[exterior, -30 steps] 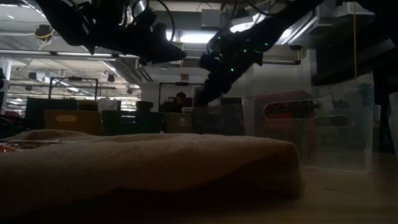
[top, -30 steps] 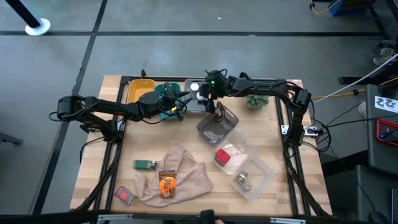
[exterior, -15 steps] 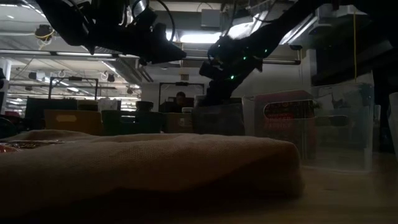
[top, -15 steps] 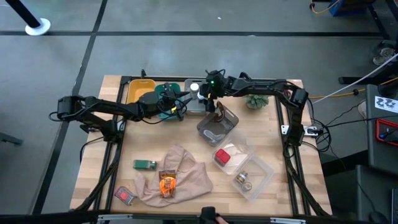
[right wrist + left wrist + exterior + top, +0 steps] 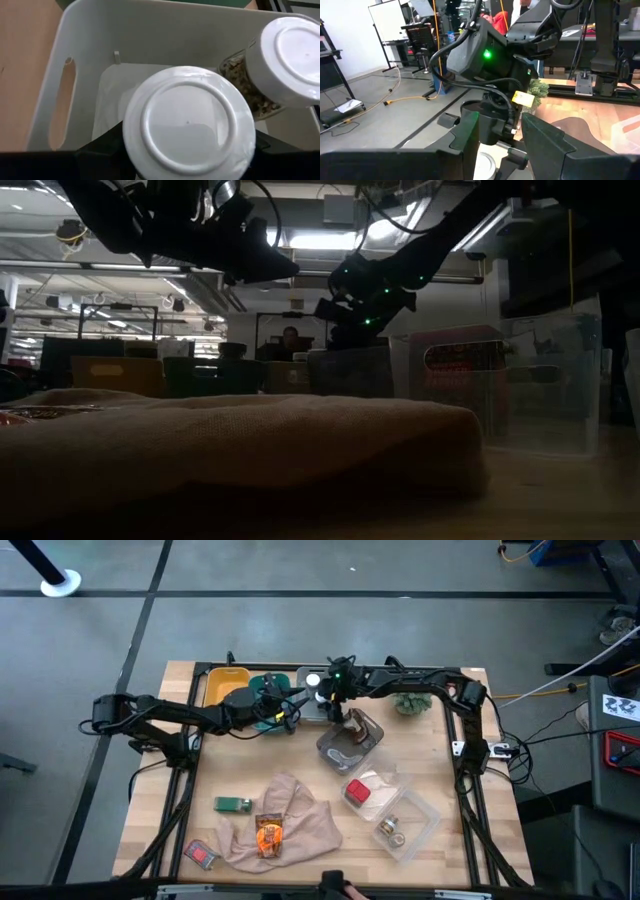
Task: Sort spices by type
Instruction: Put the white seasoning bottle into the gray bin
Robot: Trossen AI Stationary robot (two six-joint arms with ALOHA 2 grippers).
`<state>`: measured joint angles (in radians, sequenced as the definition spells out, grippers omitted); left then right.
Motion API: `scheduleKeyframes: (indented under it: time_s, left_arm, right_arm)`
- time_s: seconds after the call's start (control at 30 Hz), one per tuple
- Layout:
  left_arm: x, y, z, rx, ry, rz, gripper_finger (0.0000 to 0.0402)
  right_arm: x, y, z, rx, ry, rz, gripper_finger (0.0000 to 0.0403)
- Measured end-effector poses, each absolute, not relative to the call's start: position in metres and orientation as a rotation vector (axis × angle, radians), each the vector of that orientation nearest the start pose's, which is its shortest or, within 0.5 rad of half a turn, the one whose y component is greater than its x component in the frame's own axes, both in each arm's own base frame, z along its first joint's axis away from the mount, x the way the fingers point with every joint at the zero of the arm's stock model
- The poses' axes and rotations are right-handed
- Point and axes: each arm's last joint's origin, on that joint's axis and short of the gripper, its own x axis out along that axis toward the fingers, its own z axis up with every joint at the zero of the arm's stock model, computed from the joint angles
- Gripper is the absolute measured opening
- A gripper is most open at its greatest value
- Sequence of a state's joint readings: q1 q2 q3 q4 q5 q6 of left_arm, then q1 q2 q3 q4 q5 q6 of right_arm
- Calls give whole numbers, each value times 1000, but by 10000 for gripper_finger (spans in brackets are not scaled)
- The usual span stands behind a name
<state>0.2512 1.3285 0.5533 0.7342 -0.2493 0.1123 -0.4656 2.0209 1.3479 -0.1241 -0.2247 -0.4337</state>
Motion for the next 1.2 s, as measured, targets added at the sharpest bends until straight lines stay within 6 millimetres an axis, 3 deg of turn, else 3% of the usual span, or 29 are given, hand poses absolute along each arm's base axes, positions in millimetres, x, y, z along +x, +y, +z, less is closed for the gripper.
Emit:
scheduleKeyframes:
  time_s: [0.83,1.2]
  left_arm:
    - [259,74,226,110,82,497,133]
    - [259,74,226,110,82,497,133]
  right_arm:
    - [388,-191,168,-148,829,-205,266]
    - [378,-186,194,-143,816,-186,266]
